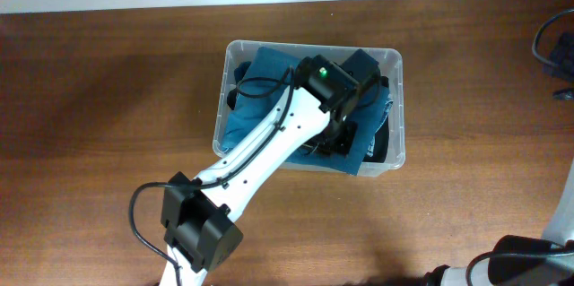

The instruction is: Pack container

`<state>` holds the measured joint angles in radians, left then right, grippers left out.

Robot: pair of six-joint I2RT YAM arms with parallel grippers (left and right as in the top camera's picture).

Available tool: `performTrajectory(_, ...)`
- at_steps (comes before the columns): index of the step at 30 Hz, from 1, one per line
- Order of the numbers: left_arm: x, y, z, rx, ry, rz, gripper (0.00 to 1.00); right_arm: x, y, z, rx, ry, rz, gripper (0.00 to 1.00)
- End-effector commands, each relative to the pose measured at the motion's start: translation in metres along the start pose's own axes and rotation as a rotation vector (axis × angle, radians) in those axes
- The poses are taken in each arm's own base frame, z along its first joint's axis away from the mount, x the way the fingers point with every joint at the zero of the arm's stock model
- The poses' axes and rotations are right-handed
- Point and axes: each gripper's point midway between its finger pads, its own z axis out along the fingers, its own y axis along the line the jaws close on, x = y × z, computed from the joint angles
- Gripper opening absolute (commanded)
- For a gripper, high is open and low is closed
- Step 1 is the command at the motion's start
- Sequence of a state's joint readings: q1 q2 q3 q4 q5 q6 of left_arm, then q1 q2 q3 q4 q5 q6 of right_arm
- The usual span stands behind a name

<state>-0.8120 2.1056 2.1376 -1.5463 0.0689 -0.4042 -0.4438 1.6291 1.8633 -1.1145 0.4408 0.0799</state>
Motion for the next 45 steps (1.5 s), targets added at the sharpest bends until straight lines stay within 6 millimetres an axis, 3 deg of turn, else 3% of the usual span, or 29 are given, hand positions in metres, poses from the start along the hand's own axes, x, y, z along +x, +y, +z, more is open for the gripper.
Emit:
performTrajectory(1, 0.001, -0.005, -0.011, 0.026, -0.027, 0.024, 0.04, -0.002, -0.003, -0.001, 0.012, -0.008, 0.019, 0.98)
performTrajectory(7, -0.003, -0.007, -0.006, 0.032, -0.040, 0.025, 0.04, -0.002, -0.003, -0.001, 0.012, -0.008, 0.019, 0.98)
performTrajectory(12, -0.009, -0.008, 0.010, 0.034, -0.051, 0.026, 0.04, -0.002, -0.003, -0.001, 0.012, -0.008, 0.019, 0.98)
performTrajectory(20, -0.030, 0.016, 0.018, -0.083, -0.135, 0.008, 0.04, -0.002, -0.003, -0.001, 0.013, -0.007, 0.019, 0.98)
performTrajectory(29, -0.047, 0.018, 0.026, -0.072, -0.190, -0.006, 0.08, -0.002, -0.003, -0.001, 0.012, -0.008, 0.019, 0.99)
performTrajectory(45, -0.046, 0.024, 0.088, -0.116, -0.092, -0.006, 0.03, -0.002, -0.003, -0.001, 0.012, -0.008, 0.019, 0.98)
